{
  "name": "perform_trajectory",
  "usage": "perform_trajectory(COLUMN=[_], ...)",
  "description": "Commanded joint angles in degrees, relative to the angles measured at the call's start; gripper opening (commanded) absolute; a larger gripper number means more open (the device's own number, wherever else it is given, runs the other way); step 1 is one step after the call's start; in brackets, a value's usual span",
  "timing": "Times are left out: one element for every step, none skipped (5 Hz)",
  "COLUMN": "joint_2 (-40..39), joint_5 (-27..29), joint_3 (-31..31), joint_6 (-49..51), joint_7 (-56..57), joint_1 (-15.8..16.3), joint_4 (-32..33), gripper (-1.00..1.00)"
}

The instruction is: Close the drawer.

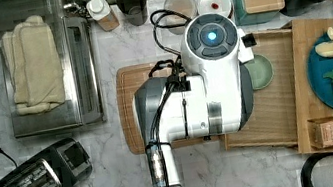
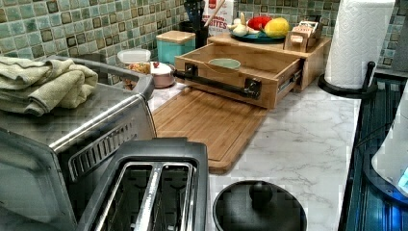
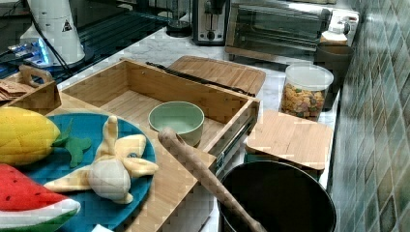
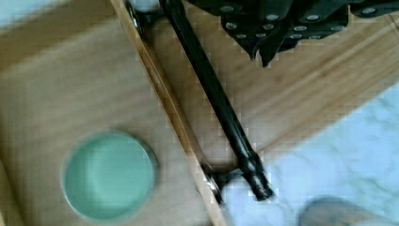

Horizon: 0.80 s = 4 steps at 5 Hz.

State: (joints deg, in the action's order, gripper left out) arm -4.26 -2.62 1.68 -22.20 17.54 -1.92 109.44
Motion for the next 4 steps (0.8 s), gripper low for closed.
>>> perform_trajectory(joint_2=[-1.10,-1.67,-4.09,-6.00], joint_5=[1.13,-0.70,-1.40,-4.47], joint_3=[-2.46,-3.18,-4.23,-3.86], joint_6=[-5.77,-9.98,-9.47,-11.75], joint_7=[10.07,10.33,12.86,14.67], joint_1=[2.15,3.48,3.39,4.50], joint_4=[5.36,7.52,6.45,7.24], gripper=[-1.00,-1.00,-1.00,-1.00])
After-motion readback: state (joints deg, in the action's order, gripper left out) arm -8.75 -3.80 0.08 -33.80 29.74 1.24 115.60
